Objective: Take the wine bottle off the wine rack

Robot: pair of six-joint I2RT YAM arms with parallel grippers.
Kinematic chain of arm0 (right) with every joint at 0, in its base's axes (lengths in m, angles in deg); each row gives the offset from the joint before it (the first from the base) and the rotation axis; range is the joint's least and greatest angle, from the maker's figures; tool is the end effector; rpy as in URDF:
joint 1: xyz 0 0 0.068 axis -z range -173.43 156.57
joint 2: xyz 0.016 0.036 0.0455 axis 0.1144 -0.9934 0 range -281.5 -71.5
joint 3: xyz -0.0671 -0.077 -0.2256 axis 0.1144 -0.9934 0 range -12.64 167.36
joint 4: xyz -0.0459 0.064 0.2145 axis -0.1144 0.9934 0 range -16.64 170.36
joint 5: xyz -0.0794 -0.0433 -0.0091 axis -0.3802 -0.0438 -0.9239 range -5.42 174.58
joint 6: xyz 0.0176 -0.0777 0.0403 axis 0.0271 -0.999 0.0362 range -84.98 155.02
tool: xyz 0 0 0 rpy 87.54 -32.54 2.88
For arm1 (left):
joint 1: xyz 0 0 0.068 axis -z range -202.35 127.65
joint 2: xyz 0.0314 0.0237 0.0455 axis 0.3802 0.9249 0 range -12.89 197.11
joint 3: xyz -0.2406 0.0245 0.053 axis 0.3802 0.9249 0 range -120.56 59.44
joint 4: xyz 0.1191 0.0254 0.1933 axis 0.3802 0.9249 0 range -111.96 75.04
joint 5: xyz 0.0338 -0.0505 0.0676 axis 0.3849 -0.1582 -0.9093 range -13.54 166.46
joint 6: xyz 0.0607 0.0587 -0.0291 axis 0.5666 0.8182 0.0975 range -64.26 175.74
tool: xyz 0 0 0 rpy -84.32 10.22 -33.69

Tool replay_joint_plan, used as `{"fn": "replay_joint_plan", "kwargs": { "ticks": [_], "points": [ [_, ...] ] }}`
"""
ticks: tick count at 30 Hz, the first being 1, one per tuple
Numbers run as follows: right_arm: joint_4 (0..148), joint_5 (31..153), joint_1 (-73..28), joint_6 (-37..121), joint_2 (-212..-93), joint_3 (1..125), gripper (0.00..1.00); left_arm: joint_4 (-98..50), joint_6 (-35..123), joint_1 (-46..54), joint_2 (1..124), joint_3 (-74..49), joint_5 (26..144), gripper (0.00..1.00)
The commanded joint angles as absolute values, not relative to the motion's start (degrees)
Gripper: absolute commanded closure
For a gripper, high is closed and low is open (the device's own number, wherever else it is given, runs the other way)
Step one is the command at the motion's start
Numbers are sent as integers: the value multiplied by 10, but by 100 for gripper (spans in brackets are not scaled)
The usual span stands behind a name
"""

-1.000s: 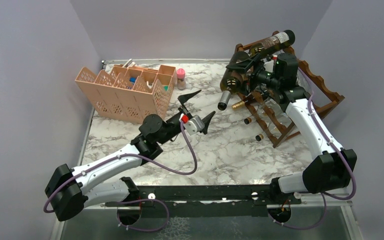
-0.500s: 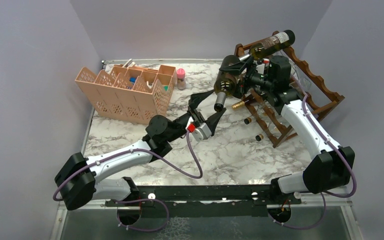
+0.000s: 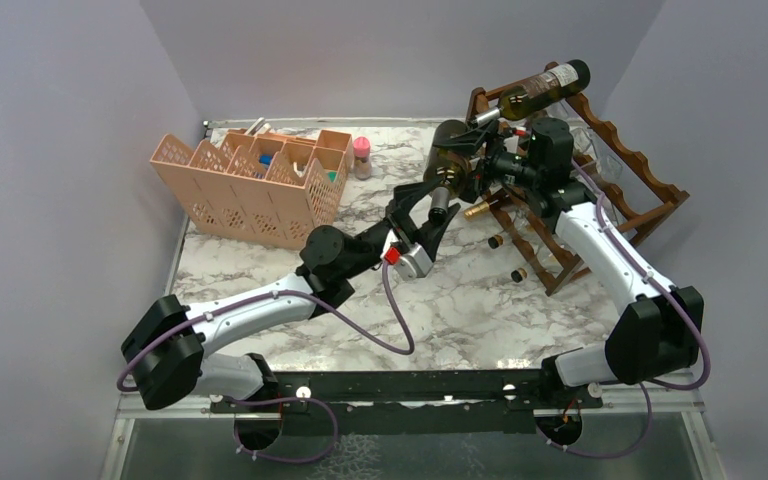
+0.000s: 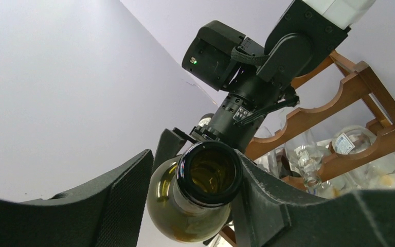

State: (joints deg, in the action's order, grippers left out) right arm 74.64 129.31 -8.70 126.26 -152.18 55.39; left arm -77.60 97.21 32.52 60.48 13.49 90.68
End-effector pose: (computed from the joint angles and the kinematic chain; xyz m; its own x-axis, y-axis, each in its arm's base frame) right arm 0.2994 0.1398 0.3294 -0.8409 0.5066 0.1903 0.2504 0.0525 0.9667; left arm 0.1559 -0.2555 0.3696 0.8114 -0.0377 -0.5833 0.5072 0.5415 0.6705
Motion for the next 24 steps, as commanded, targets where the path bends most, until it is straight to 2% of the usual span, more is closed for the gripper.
{"fn": "replay_joint_plan", "kwargs": {
  "ticks": [1,7,11,13,17,19,20,24],
  "points": [
    [668,1335,-93,1292,-1514,555,59,-798,986,327,618,107,918,43],
    [662,1344,-94,1299,-1512,556,59,-798,995,328,626,103,915,51],
    [666,1340,-94,1299,-1510,554,57,-797,995,328,618,105,896,65],
    [667,1332,-94,1294,-1507,552,49,-797,992,328,611,105,892,73],
    [678,1319,-93,1276,-1508,556,16,-797,985,329,599,100,881,93],
    [672,1321,-94,1279,-1510,551,3,-797,992,330,600,94,871,100],
    [667,1323,-94,1284,-1511,548,0,-798,997,329,601,91,865,100],
    [659,1319,-94,1307,-1507,524,0,-798,1011,329,600,82,840,100]
  ]
}}
